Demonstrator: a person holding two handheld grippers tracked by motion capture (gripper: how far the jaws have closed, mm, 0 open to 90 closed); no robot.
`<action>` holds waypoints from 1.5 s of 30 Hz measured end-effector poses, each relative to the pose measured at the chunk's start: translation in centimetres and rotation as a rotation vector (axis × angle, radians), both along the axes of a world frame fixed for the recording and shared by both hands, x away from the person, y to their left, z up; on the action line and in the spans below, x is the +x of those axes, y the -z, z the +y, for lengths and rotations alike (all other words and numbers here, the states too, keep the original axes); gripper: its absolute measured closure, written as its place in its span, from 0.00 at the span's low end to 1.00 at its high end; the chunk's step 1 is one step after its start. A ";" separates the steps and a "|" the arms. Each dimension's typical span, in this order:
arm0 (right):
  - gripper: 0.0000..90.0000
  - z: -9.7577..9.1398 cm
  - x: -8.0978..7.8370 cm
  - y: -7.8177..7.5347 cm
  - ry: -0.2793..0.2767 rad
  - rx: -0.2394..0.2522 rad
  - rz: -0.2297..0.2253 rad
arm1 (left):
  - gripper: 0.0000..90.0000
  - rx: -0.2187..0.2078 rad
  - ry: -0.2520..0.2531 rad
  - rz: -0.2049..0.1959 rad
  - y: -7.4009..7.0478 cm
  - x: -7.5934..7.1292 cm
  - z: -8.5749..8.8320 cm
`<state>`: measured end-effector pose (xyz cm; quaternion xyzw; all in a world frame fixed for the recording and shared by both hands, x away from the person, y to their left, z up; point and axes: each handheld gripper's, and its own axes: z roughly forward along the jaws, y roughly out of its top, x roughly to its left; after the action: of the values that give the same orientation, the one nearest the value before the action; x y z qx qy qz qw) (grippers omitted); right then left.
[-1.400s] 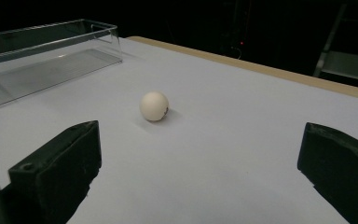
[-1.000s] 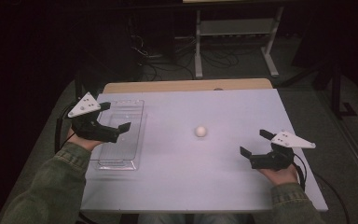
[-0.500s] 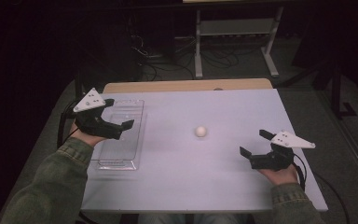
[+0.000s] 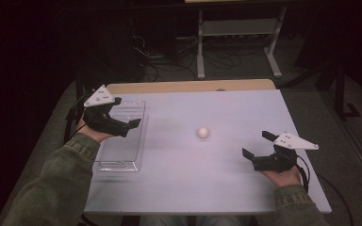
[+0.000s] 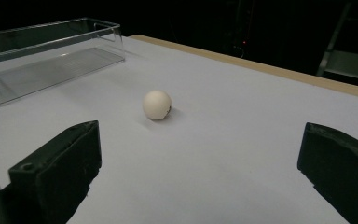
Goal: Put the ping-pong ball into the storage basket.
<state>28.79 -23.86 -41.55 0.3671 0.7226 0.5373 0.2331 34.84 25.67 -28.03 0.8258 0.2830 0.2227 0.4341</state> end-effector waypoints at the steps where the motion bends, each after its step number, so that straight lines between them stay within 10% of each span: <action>1: 0.00 0.0 0.0 0.0 0.000 0.000 0.001 | 0.00 0.007 0.004 0.001 0.0 0.1 -0.1; 45: 0.00 0.1 -0.3 0.1 -0.018 0.004 0.009 | 0.00 0.153 0.131 0.079 0.5 3.2 -5.5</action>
<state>28.49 -23.79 -41.70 0.3635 0.7259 0.5391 0.2243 38.04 20.19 -28.57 0.8814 0.2276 0.1819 0.3718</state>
